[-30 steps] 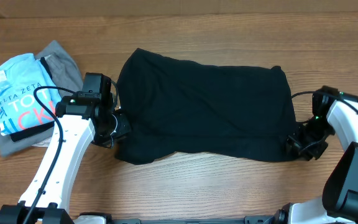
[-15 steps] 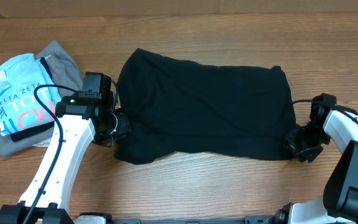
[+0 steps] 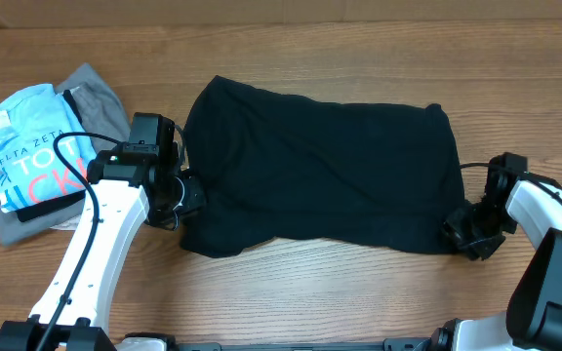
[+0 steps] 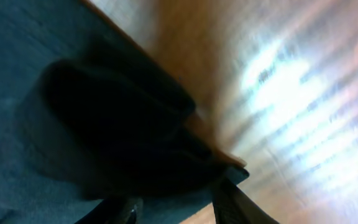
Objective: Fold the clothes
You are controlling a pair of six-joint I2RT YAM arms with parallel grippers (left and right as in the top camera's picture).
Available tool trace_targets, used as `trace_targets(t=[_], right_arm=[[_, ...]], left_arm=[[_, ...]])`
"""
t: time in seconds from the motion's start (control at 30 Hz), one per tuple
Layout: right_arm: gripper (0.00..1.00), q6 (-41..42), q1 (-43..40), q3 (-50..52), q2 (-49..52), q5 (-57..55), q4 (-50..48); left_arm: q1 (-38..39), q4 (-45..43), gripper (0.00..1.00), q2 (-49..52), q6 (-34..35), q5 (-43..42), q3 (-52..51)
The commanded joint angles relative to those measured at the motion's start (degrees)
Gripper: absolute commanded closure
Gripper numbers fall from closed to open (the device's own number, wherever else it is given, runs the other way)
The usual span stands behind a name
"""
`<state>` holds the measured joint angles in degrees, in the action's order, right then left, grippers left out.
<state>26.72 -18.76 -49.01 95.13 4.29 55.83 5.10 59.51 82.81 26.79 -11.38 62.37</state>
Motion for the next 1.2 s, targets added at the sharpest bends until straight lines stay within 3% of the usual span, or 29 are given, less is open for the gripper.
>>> trace_targets(t=[0.0,0.17,0.43,0.87,1.17], right_arm=[[0.59,0.07,-0.68,-0.85,1.55,-0.35,2.84],[0.59,0.11,-0.70,-7.54,-1.46,-0.35,8.11],[0.59,0.17,-0.70,-6.47,-4.68,-1.20,11.96],[0.59,1.20,-0.70,0.90,-4.68,0.28,5.42],[0.60,2.08,-0.70,8.17,-4.68,1.81,-5.86]], left_arm=[[-0.20,-0.22,0.96,-0.02,-0.87,-0.70,-0.31],[-0.20,-0.22,0.96,-0.02,-0.90,-0.70,-0.28],[-0.20,-0.70,0.96,-0.02,-0.90,-0.68,-0.31],[-0.20,-1.14,0.96,-0.02,-0.87,-0.72,-0.31],[-0.20,-1.22,0.96,-0.02,-0.87,-0.72,-0.31]])
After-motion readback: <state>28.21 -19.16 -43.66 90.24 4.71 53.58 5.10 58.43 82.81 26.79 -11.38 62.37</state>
